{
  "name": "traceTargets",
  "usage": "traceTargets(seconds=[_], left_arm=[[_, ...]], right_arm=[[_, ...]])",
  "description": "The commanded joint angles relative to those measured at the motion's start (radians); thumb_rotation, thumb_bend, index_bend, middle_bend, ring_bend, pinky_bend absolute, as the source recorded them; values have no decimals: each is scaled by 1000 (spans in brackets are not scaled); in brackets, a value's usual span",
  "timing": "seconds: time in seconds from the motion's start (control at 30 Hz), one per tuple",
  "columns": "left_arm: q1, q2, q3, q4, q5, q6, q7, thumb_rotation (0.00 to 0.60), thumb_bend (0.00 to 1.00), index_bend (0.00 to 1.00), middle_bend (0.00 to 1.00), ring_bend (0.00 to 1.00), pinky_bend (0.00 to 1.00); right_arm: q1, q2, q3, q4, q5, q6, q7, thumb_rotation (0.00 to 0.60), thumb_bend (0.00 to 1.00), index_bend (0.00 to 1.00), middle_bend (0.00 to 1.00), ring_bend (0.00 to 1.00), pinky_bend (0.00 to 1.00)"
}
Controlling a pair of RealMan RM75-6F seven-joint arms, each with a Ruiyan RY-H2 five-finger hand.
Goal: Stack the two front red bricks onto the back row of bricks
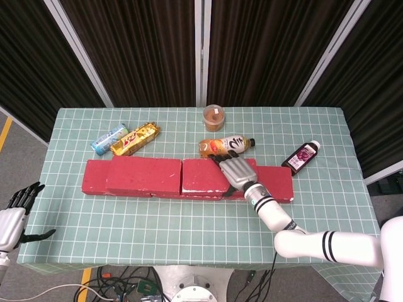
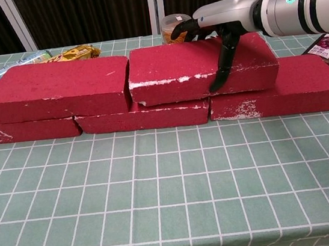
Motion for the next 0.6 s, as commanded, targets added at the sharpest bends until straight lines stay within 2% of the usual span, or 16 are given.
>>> traceTargets(seconds=[0.03, 0.6], left_arm=[[2, -1, 1, 6, 2, 2, -7, 600, 20, 21, 0, 0, 0], [4, -11, 4, 21, -5, -9, -33, 600, 20, 22, 0, 0, 0]], right_arm=[[9, -3, -7, 0, 18, 6, -5, 600, 43, 0, 222, 192, 0], [45, -15, -16, 4, 67, 11, 7, 600, 47, 0, 210, 192, 0]])
